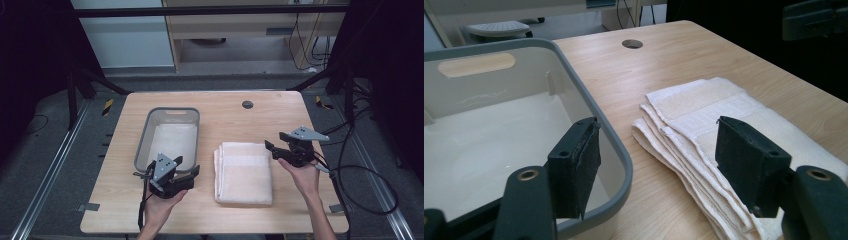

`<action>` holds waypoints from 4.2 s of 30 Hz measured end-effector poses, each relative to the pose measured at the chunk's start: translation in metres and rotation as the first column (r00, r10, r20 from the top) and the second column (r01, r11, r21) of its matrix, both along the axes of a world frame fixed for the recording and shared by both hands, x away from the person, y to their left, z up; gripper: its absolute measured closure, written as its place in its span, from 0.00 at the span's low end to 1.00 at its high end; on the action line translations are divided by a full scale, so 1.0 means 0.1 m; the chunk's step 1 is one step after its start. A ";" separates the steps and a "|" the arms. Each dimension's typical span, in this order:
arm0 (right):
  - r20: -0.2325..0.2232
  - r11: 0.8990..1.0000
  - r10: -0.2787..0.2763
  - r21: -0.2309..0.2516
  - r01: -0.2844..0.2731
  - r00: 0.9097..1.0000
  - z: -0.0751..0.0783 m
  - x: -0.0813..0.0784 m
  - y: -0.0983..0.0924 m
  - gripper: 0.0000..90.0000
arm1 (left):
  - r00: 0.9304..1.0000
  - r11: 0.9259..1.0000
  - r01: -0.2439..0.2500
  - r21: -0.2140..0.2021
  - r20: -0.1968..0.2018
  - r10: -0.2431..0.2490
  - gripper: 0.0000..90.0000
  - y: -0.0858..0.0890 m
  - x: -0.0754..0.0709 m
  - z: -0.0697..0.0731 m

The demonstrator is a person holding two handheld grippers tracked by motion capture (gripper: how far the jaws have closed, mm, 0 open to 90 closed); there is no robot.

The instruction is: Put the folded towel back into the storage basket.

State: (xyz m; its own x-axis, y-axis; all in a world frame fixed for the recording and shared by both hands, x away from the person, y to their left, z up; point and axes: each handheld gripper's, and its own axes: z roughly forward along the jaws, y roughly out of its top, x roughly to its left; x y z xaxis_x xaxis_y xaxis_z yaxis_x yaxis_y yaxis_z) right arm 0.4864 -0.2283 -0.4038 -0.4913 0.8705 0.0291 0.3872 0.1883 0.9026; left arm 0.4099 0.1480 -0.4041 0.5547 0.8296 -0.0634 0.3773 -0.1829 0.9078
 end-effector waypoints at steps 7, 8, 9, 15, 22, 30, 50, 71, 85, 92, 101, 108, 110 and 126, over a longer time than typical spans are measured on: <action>-0.016 1.000 -0.002 0.002 0.002 1.000 -0.06 0.06 0.02 0.38 | 1.000 1.000 0.024 0.014 -0.008 -0.023 0.37 -0.12 0.00 -0.06; -0.018 1.000 -0.003 -0.008 0.003 1.000 -0.07 0.06 0.03 0.37 | 1.000 1.000 0.027 0.015 -0.008 -0.027 0.37 -0.13 0.00 -0.07; -0.019 1.000 -0.001 -0.009 0.001 1.000 -0.08 0.07 0.04 0.37 | 0.999 0.999 0.031 0.021 -0.009 -0.030 0.37 -0.15 0.00 -0.08; -0.024 1.000 0.000 -0.019 -0.001 1.000 -0.11 0.10 0.06 0.37 | 0.999 0.998 0.049 0.033 -0.022 -0.048 0.37 -0.24 0.00 -0.14; -0.041 0.999 0.008 -0.049 -0.010 0.999 -0.20 0.14 0.12 0.36 | 0.996 0.994 0.080 0.068 -0.044 -0.078 0.36 -0.39 -0.01 -0.24; -0.067 0.999 0.007 -0.035 -0.009 0.998 -0.30 0.18 0.13 0.35 | 0.993 0.991 0.099 0.085 -0.069 -0.094 0.36 -0.47 -0.01 -0.33; -0.150 0.998 -0.020 -0.067 0.010 0.989 -0.62 0.30 0.09 0.36 | 0.984 0.983 0.129 0.133 -0.137 -0.110 0.34 -0.66 0.08 -0.59; -0.216 0.997 -0.028 -0.080 0.011 0.976 -0.83 0.37 0.13 0.38 | 0.967 0.976 0.156 0.153 -0.224 -0.120 0.30 -0.78 0.14 -0.87; -0.270 0.999 -0.030 -0.049 0.017 0.962 -0.91 0.41 0.14 0.38 | 0.942 0.983 0.175 0.050 -0.298 -0.152 0.32 -0.74 0.24 -0.98; -0.300 1.000 -0.024 -0.023 0.018 0.954 -0.93 0.43 0.14 0.43 | 0.938 0.980 0.192 0.044 -0.302 -0.170 0.37 -0.75 0.23 -0.98; -0.336 1.000 0.002 0.027 0.008 0.942 -0.93 0.43 0.15 0.58 | 0.926 0.977 0.211 0.026 -0.324 -0.192 0.48 -0.76 0.25 -0.97; -0.356 0.998 0.020 0.061 0.002 0.934 -0.93 0.43 0.15 0.68 | 0.912 0.971 0.239 0.018 -0.348 -0.218 0.59 -0.78 0.26 -0.95; -0.358 0.998 0.022 0.067 0.002 0.934 -0.92 0.42 0.16 0.71 | 0.909 0.970 0.243 0.009 -0.352 -0.224 0.63 -0.78 0.26 -0.95; -0.332 0.991 0.057 0.130 -0.014 0.942 -0.81 0.38 0.13 0.83 | 0.911 0.965 0.261 -0.008 -0.331 -0.248 0.81 -0.70 0.21 -0.84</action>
